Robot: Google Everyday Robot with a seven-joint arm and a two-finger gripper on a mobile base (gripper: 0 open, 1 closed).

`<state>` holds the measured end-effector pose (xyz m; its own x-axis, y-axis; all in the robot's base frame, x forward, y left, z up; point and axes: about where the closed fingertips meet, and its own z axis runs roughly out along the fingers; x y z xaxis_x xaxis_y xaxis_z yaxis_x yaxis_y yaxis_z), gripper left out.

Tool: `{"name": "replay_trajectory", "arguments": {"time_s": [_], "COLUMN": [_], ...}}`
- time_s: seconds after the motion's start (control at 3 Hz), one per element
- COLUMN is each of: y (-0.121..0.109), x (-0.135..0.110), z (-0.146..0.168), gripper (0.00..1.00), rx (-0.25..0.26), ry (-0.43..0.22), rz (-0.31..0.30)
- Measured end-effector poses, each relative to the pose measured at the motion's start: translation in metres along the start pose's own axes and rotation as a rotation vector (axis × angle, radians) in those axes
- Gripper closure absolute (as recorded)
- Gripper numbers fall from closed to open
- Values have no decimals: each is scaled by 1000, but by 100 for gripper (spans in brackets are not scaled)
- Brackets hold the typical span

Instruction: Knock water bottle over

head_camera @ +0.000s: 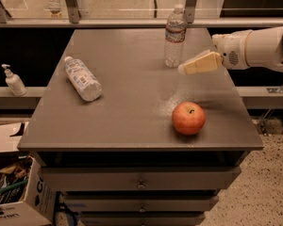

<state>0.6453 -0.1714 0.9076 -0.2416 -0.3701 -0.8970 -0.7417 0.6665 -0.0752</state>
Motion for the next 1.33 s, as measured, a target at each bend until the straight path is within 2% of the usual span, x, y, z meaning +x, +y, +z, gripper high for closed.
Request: {"name": "replay_trajectory", "arguments": {"time_s": [0.33,0.67,1.33], "y": [-16,-29,-37], "x": [-2,-5,-36], "z": [26,54,103], "gripper": [0,0,0], "rx": [-4,-24,-75], "ry": [-80,-131,-215], "rz": [29,45,19]}}
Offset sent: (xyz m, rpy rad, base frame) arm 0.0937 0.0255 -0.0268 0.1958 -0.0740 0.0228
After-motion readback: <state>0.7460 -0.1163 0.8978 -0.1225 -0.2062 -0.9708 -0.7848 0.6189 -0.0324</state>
